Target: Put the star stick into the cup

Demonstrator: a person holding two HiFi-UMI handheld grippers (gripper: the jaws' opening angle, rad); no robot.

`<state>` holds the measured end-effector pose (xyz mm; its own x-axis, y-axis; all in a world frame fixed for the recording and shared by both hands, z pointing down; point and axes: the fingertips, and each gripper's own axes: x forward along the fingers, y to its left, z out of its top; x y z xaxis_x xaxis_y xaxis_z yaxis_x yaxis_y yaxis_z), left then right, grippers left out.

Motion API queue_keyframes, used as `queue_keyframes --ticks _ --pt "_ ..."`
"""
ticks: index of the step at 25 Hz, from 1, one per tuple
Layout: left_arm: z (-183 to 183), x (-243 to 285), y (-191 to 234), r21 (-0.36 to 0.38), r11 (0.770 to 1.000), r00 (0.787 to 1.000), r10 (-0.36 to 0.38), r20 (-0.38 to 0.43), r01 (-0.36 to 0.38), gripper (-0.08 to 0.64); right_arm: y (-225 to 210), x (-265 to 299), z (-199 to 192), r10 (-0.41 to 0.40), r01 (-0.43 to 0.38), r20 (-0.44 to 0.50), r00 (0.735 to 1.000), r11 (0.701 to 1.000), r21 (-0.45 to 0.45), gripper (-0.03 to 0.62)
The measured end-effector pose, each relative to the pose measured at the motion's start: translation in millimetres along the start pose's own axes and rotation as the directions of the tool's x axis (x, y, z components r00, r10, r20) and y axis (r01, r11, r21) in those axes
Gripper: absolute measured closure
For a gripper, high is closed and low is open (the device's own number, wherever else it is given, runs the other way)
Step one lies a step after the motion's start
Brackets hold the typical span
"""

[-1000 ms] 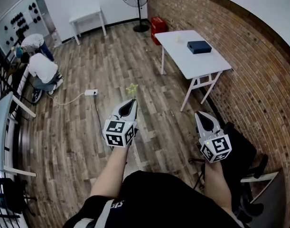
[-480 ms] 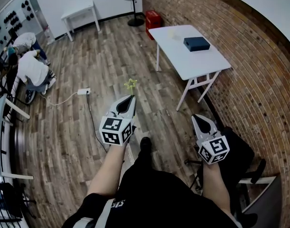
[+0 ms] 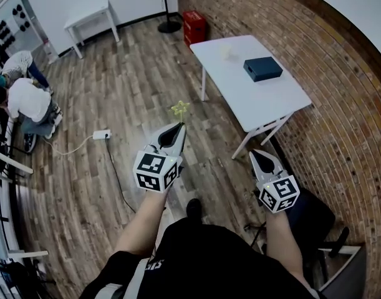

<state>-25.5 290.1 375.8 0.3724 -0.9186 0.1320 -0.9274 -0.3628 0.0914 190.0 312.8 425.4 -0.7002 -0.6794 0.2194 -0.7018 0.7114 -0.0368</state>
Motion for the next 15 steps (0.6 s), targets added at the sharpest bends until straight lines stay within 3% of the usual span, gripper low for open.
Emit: queue_keyframes --ticks 7,15 --pt "10.7 69.1 69.2 -0.004 1.0 1.0 -0.027 -0.008 0.027 0.551 -17.8 116.9 29.0 0.062 -0.062 -0.013 0.998 0.998 -0.012 0.592" --pt "0.7 109.4 113.7 -0.033 0.999 0.999 -0.018 -0.034 0.017 0.551 -49.7 170.6 29.8 0.059 -0.059 -0.031 0.998 0.998 0.02 0.592"
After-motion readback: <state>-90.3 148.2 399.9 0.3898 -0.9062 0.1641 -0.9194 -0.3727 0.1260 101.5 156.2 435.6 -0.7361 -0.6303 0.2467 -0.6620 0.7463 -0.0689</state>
